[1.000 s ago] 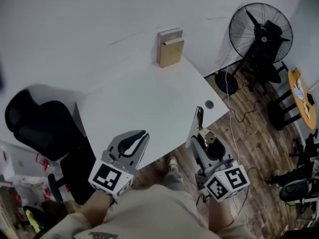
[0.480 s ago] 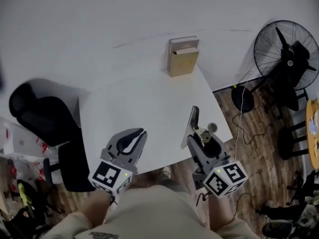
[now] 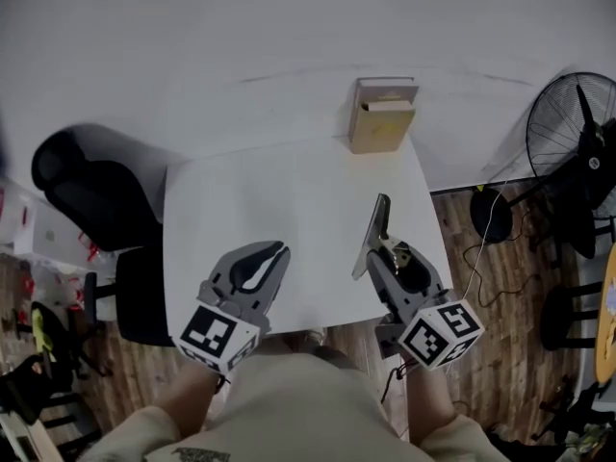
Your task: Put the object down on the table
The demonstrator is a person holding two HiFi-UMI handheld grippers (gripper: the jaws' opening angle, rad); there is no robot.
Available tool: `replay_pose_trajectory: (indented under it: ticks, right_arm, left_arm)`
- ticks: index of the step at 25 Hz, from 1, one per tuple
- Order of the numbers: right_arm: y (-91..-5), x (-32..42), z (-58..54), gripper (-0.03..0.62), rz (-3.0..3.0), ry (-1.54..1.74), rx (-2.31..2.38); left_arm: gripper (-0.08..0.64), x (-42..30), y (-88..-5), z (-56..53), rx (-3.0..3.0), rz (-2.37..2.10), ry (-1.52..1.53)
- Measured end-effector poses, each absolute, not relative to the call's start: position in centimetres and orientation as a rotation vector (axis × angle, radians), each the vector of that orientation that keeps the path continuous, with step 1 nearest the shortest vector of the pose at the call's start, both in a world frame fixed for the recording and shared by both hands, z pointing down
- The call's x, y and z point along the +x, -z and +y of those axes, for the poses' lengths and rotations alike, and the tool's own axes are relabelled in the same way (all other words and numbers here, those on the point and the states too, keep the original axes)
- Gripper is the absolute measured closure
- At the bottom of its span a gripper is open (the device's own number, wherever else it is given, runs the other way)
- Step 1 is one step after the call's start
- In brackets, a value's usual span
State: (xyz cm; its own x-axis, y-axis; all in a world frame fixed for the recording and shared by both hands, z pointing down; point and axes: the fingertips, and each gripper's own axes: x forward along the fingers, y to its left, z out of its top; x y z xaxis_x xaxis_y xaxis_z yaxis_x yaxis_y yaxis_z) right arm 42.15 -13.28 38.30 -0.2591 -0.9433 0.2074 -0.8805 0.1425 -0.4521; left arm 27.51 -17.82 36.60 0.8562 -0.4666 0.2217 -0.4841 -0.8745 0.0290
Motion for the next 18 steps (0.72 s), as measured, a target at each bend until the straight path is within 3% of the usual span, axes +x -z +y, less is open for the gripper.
replay_pose_trajectory:
  ticks: [18]
  right_arm:
    - [-39.0,37.9,-15.3,0.362,2.261,0.845,-1.728]
  left_arm:
    - [0.515,21.1,-37.1,-19.0,2.884,-0.899,-0.331]
